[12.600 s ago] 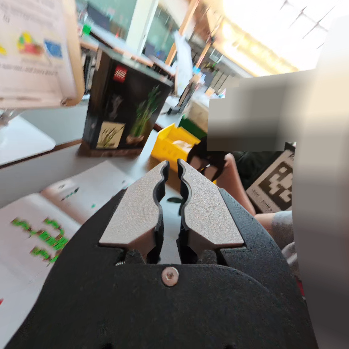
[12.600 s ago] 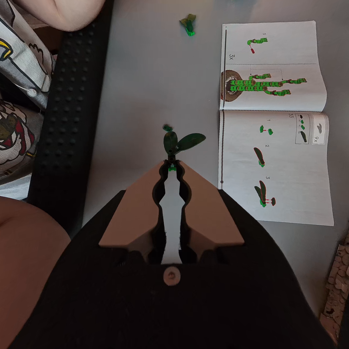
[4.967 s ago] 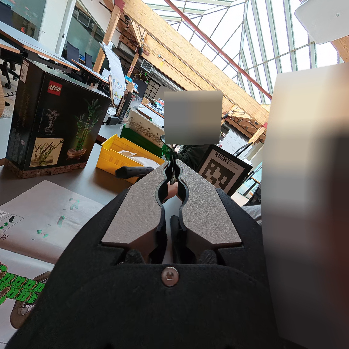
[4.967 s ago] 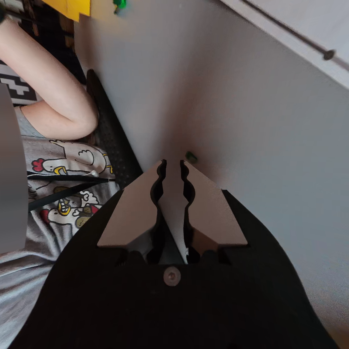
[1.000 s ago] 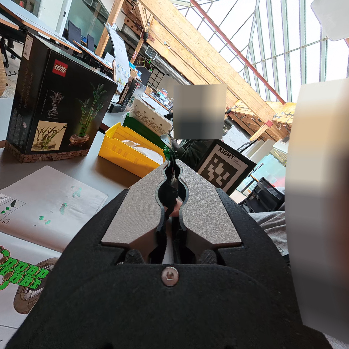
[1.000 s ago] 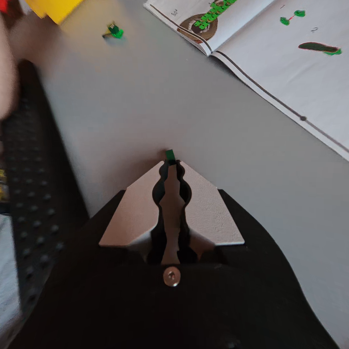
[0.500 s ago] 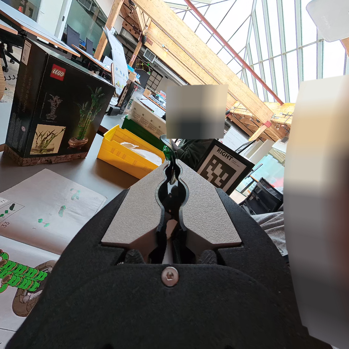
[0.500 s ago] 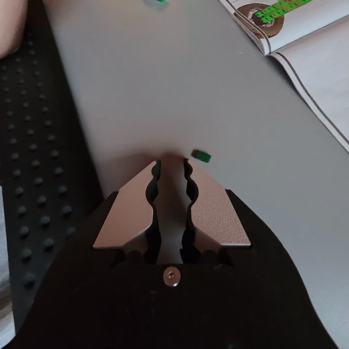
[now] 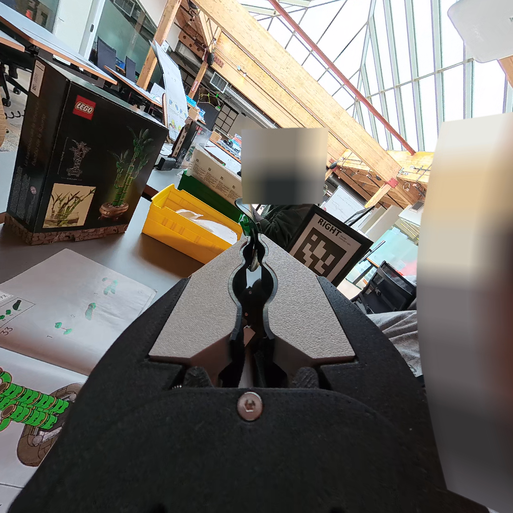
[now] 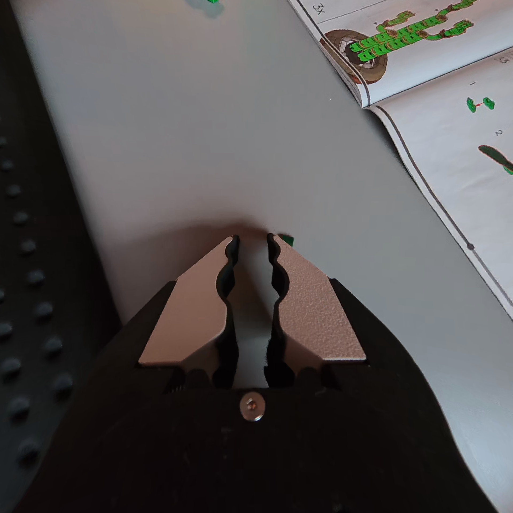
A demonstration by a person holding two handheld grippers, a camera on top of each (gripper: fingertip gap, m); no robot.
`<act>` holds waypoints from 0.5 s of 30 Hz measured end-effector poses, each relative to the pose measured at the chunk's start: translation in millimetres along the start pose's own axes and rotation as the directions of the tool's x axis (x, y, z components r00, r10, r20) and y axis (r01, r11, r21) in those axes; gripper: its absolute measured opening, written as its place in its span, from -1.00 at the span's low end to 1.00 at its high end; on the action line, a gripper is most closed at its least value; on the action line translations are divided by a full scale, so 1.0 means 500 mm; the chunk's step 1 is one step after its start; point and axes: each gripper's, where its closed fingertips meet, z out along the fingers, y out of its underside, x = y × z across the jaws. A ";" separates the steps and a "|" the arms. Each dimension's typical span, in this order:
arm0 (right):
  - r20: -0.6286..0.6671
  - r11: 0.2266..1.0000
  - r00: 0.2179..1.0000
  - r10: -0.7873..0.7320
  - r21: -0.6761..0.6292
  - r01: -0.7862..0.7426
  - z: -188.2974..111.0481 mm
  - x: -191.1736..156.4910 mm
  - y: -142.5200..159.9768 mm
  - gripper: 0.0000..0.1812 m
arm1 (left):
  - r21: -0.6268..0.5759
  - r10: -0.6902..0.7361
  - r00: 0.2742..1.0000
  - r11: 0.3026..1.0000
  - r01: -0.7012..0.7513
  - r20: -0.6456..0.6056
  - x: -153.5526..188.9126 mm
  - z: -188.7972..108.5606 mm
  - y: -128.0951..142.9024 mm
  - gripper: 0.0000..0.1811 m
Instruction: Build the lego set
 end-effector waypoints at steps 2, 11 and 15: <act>-0.001 1.000 1.000 -0.021 -0.017 0.021 -0.002 -0.004 0.000 -0.77 | 0.000 0.001 1.000 1.000 -0.001 0.001 0.000 0.000 0.000 -1.00; -0.109 0.993 0.987 0.116 0.025 -0.114 -0.041 0.050 0.005 -0.75 | 0.004 -0.002 1.000 1.000 0.002 0.000 -0.001 -0.002 -0.002 -1.00; -0.151 0.997 0.987 0.062 -0.045 -0.069 -0.020 0.045 0.011 -0.79 | 0.002 -0.003 1.000 1.000 0.003 0.004 -0.004 -0.002 -0.001 -1.00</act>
